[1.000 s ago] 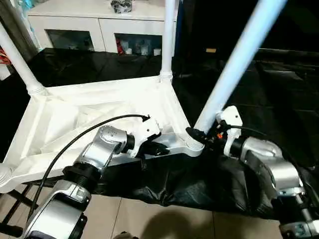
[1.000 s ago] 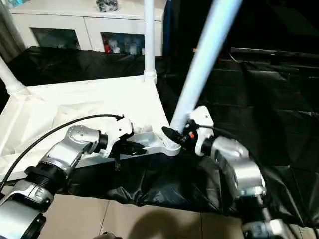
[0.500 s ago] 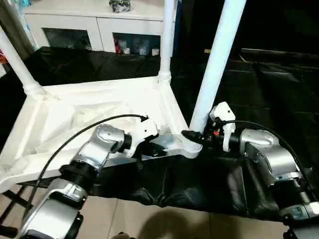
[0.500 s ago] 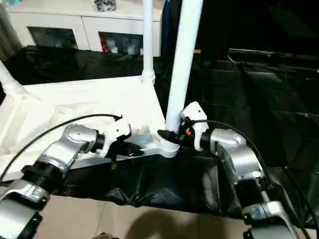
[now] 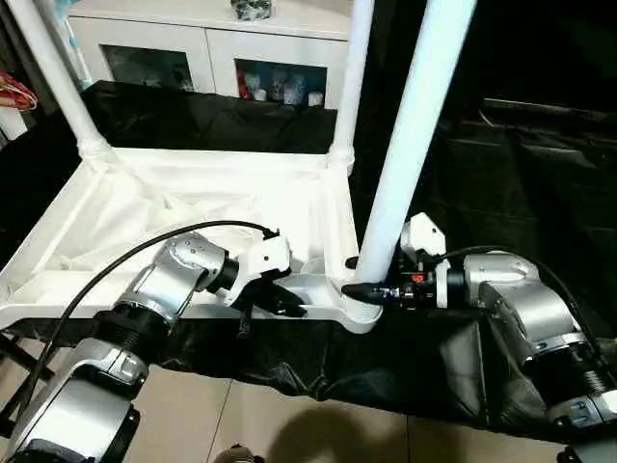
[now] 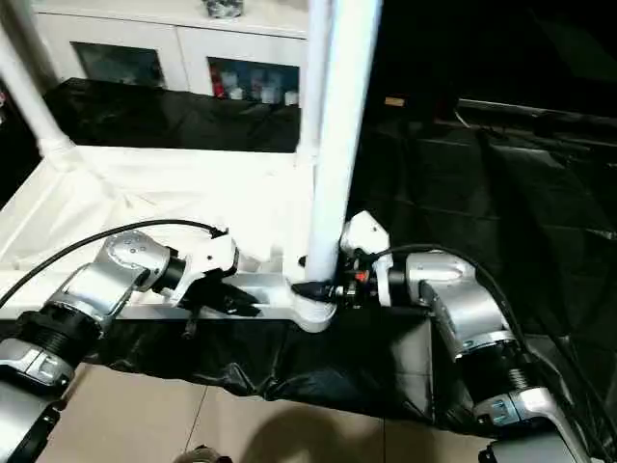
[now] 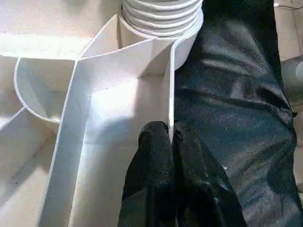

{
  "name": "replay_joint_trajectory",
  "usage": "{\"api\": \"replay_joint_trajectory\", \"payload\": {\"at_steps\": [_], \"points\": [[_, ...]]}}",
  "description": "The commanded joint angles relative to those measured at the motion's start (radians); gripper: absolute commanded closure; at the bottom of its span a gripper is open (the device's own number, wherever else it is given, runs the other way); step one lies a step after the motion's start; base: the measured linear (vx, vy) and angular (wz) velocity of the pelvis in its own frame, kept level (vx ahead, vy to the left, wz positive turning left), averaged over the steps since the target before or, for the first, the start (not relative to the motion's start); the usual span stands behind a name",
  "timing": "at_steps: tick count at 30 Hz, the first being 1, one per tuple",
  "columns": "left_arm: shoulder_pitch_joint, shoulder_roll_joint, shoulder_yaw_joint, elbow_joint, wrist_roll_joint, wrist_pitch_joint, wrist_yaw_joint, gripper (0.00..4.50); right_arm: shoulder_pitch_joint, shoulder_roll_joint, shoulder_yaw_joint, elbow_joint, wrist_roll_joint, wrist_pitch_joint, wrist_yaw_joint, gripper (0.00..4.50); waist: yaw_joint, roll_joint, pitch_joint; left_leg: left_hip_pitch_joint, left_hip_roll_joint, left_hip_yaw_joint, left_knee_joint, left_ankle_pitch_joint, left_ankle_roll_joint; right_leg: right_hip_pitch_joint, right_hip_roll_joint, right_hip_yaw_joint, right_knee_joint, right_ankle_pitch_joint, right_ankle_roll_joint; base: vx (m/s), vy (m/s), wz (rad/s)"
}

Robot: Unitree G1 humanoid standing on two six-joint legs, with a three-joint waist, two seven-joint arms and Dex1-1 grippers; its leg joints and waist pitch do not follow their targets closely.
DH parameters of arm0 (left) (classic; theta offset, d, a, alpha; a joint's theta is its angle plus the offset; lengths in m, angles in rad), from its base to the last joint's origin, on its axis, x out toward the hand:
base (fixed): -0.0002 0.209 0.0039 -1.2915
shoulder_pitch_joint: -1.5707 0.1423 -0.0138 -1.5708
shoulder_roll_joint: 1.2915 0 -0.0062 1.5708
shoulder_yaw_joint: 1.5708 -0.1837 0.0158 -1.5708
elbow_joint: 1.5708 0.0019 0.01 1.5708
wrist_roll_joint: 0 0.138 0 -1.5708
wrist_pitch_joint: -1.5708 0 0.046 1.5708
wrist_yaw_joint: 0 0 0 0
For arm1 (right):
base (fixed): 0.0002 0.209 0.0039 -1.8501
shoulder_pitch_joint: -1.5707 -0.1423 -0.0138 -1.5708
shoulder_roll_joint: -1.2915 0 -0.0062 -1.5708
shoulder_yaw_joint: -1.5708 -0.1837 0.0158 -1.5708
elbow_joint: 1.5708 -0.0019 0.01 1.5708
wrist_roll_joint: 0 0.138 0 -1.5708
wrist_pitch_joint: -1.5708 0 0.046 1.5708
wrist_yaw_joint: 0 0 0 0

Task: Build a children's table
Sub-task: Insert table leg to table base

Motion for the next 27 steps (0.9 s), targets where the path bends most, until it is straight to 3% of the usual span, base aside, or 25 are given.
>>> {"api": "replay_joint_trajectory", "payload": {"at_steps": [1,5,8,9,13,15,16,17,18,21,23,27], "points": [[-0.069,-0.012,0.021,-0.014,-0.009,-0.026,0.015,4.50,0.028,0.007,0.039,0.060,-0.058,0.013,-0.027,2.61,0.002,0.004,-0.061,0.021,0.060,-0.031,-0.079,-0.288,0.002,0.041,-0.098,0.053,-0.080,-0.338,-0.203,0.000,0.000,0.00],[-0.085,-0.041,0.042,0.014,-0.006,-0.005,0.081,4.50,0.017,0.040,0.014,0.093,-0.077,-0.004,-0.108,2.61,-0.001,-0.002,-0.059,0.023,0.057,-0.034,-0.079,-0.308,-0.009,0.039,-0.102,0.052,-0.089,-0.405,-0.184,0.000,0.000,0.00],[-0.094,-0.063,0.056,0.019,-0.009,0.026,0.132,4.50,0.007,0.063,-0.010,0.128,-0.085,-0.009,-0.185,2.61,-0.004,-0.002,-0.059,0.021,0.056,-0.036,-0.079,-0.300,-0.010,0.039,-0.102,0.051,-0.088,-0.412,-0.182,0.000,0.000,0.00],[-0.100,-0.080,0.067,0.021,-0.009,0.045,0.172,4.50,-0.003,0.078,-0.026,0.156,-0.088,-0.004,-0.237,2.61,-0.005,-0.006,-0.060,0.019,0.056,-0.036,-0.080,-0.296,-0.008,0.042,-0.102,0.050,-0.087,-0.411,-0.179,0.000,0.000,0.00],[-0.114,-0.134,0.089,0.016,0.004,0.099,0.293,4.50,-0.050,0.136,-0.086,0.267,-0.099,0.017,-0.434,2.61,-0.015,-0.005,-0.062,0.019,0.053,-0.035,-0.077,-0.276,-0.012,0.040,-0.101,0.049,-0.086,-0.379,-0.196,0.000,0.000,0.00],[-0.125,-0.173,0.102,0.010,0.010,0.149,0.368,4.50,-0.090,0.174,-0.122,0.338,-0.095,0.034,-0.539,2.61,-0.017,0.000,-0.065,0.016,0.053,-0.034,-0.075,-0.251,-0.009,0.043,-0.100,0.051,-0.078,-0.324,-0.206,0.000,0.000,0.00],[-0.129,-0.193,0.108,0.007,0.014,0.168,0.409,4.50,-0.107,0.189,-0.136,0.367,-0.089,0.048,-0.572,2.61,-0.021,-0.002,-0.069,0.016,0.053,-0.031,-0.073,-0.230,-0.004,0.045,-0.096,0.051,-0.074,-0.270,-0.220,0.000,0.000,0.00],[-0.129,-0.193,0.108,0.007,0.014,0.168,0.409,4.50,-0.107,0.189,-0.136,0.367,-0.089,0.048,-0.572,2.61,-0.021,-0.002,-0.068,0.015,0.051,-0.030,-0.072,-0.223,0.001,0.045,-0.096,0.051,-0.074,-0.257,-0.225,0.000,0.000,0.00],[-0.134,-0.247,0.118,0.005,0.028,0.209,0.511,4.50,-0.149,0.222,-0.159,0.444,-0.090,0.060,-0.660,2.61,-0.023,0.003,-0.070,0.012,0.050,-0.027,-0.068,-0.199,0.012,0.047,-0.095,0.052,-0.068,-0.215,-0.233,0.000,0.000,0.00],[-0.135,-0.285,0.116,0.007,0.045,0.225,0.583,4.50,-0.181,0.246,-0.169,0.504,-0.103,0.049,-0.717,2.61,-0.021,-0.001,-0.070,0.010,0.049,-0.028,-0.068,-0.186,0.019,0.051,-0.094,0.049,-0.070,-0.202,-0.237,0.000,0.000,0.00],[-0.136,-0.309,0.100,0.030,0.072,0.214,0.640,4.50,-0.205,0.271,-0.177,0.534,-0.104,0.042,-0.747,2.61,-0.024,0.005,-0.069,0.013,0.051,-0.028,-0.069,-0.200,0.020,0.049,-0.093,0.047,-0.074,-0.212,-0.235,0.000,0.000,0.00],[-0.143,-0.321,0.091,0.053,0.085,0.210,0.671,4.50,-0.223,0.293,-0.182,0.545,-0.103,0.035,-0.765,2.61,-0.026,0.005,-0.064,0.017,0.050,-0.030,-0.075,-0.258,0.010,0.047,-0.093,0.047,-0.084,-0.288,-0.211,0.000,0.000,0.00]]}}
